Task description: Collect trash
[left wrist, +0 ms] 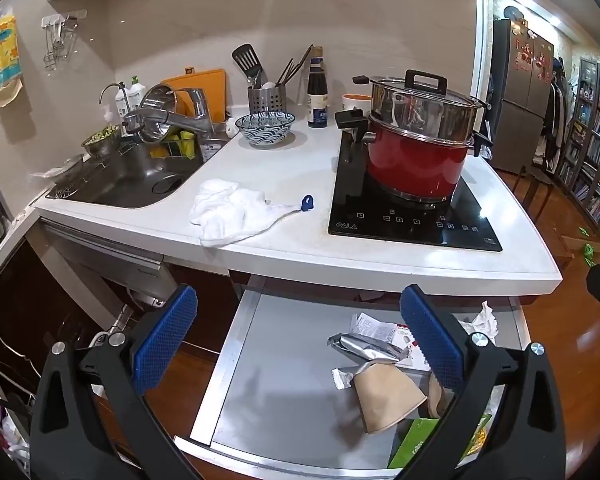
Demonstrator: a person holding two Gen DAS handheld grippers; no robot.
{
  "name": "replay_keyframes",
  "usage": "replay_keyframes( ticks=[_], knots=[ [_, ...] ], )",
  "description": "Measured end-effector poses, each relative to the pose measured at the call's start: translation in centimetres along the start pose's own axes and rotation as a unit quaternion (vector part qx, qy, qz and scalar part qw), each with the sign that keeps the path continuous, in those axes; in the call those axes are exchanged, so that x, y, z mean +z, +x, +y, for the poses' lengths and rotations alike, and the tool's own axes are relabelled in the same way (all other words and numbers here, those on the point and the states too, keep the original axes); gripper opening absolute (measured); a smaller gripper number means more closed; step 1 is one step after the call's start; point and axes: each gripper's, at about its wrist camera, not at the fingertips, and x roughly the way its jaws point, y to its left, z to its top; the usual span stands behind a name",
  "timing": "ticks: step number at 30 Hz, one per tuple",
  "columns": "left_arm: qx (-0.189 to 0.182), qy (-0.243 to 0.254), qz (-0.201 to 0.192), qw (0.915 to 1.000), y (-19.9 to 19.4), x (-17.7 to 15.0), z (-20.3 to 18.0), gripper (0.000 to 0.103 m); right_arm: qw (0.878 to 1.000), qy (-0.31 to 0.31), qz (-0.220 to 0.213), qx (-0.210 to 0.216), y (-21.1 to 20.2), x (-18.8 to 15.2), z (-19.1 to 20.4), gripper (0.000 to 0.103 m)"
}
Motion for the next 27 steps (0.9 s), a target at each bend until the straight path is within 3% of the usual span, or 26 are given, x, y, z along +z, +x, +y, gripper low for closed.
replay_keyframes(
  ticks=[27],
  knots=[
    [0.002, -0.006, 0.000, 1.0000, -0.3, 0.3, 0.6, 0.101, 1.000, -0.010, -0.002, 0.015, 0.3, 0.2, 1.1, 0.099]
  ],
)
